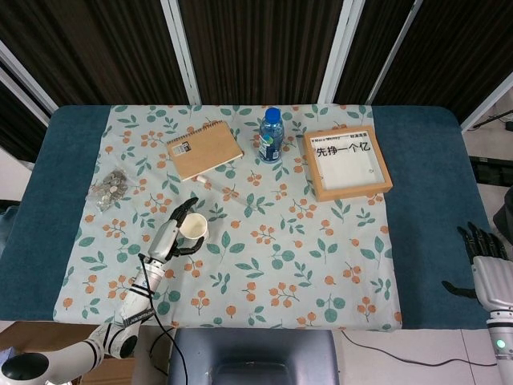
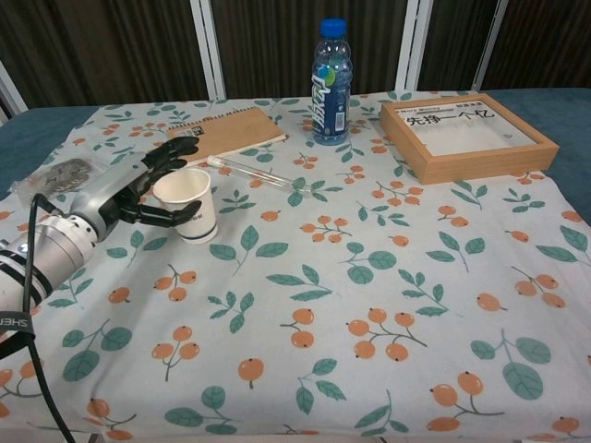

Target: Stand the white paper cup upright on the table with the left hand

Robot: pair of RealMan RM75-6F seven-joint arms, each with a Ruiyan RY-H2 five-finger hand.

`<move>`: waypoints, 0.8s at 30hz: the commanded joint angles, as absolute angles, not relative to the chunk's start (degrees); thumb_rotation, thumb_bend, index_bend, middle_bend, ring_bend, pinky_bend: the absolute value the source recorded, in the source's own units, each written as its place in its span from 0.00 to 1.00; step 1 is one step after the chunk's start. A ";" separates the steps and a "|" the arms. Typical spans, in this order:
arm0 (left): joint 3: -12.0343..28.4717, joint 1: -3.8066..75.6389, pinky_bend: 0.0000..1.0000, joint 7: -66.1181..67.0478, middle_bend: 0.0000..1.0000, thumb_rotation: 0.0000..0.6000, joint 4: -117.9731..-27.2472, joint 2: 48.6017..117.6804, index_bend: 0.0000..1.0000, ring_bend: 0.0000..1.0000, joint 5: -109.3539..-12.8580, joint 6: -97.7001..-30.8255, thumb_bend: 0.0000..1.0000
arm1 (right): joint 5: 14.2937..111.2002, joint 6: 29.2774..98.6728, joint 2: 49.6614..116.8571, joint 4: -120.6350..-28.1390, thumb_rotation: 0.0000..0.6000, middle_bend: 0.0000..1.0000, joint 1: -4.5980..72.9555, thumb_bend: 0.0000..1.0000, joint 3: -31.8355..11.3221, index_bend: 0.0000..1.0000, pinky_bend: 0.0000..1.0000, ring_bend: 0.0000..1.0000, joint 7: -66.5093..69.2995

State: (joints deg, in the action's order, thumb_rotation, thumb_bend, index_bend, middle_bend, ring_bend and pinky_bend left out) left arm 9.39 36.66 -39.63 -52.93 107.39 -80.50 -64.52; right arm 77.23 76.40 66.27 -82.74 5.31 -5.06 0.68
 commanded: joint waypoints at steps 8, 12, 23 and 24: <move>6.20 33.74 0.00 -16.71 0.00 1.00 -81.80 80.68 0.00 0.00 -85.99 -68.15 0.38 | 78.79 78.23 65.38 -82.97 1.00 0.00 5.00 0.05 -5.07 0.00 0.00 0.00 1.30; 2.98 29.89 0.00 9.76 0.00 1.00 -91.80 67.19 0.00 0.00 -83.51 -68.80 0.38 | 79.84 79.51 65.63 -82.14 1.00 0.00 4.59 0.05 -4.82 0.00 0.00 0.00 1.78; -1.59 15.96 0.00 10.00 0.00 1.00 -90.45 65.64 0.00 0.00 -80.86 -81.46 0.38 | 82.04 83.69 66.62 -81.65 1.00 0.00 2.81 0.05 -4.13 0.00 0.00 0.00 1.45; -1.56 15.56 0.00 9.22 0.00 1.00 -89.77 65.77 0.00 0.00 -80.68 -81.55 0.38 | 82.09 83.80 66.63 -81.72 1.00 0.00 2.76 0.05 -4.12 0.00 0.00 0.00 1.33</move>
